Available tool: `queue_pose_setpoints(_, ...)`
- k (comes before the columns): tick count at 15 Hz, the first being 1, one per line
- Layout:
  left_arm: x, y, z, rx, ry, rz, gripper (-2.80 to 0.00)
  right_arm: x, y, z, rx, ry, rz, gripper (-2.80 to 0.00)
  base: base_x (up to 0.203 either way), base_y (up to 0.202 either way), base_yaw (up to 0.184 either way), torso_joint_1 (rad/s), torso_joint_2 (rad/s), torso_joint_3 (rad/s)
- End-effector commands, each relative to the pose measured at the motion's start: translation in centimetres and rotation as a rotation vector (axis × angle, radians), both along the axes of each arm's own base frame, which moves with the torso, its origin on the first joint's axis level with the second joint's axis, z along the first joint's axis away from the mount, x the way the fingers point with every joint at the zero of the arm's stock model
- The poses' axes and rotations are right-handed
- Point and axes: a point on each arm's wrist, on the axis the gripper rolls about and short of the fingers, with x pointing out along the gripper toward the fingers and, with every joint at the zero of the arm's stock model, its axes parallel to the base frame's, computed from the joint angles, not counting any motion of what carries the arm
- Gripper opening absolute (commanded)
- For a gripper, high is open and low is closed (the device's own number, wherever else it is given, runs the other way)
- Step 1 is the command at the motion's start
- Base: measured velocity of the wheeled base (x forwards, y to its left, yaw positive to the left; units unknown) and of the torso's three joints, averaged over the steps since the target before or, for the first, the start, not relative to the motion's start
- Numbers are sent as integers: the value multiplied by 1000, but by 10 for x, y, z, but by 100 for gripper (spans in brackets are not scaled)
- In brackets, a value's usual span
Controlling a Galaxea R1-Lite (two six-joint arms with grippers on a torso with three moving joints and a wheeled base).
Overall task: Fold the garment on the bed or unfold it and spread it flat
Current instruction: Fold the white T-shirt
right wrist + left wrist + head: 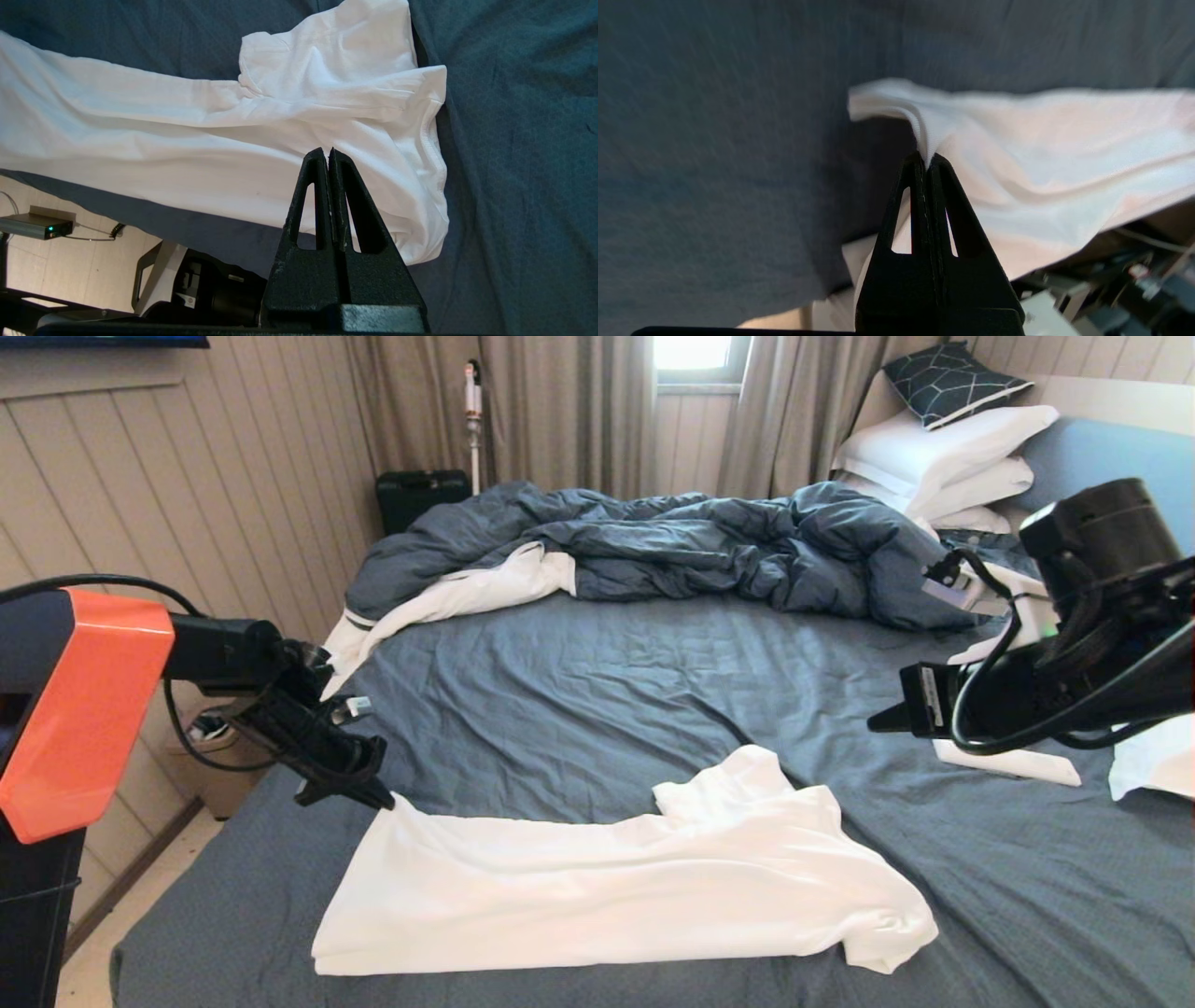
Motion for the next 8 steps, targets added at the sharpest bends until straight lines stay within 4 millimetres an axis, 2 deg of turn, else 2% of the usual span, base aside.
queue_pose_setpoints(1,10,4,1,-2,-24,31,-280,-2,0,2,2,-3,0,-280,0,0,0,0,0,0)
queue_pose_setpoints(3,11,5,-1,5,-20,35,-280,-3,-1,3,2,-7,1,-280,0,0,0,0,0,0)
queue_pose_setpoints(6,18,22,-6,28,-60,80,-280,-3,0,1,2,0,4,-280,0,0,0,0,0,0)
queue_pose_setpoints(8,19,24,-10,34,-56,85,-280,-3,2,1,2,1,6,-280,0,0,0,0,0,0)
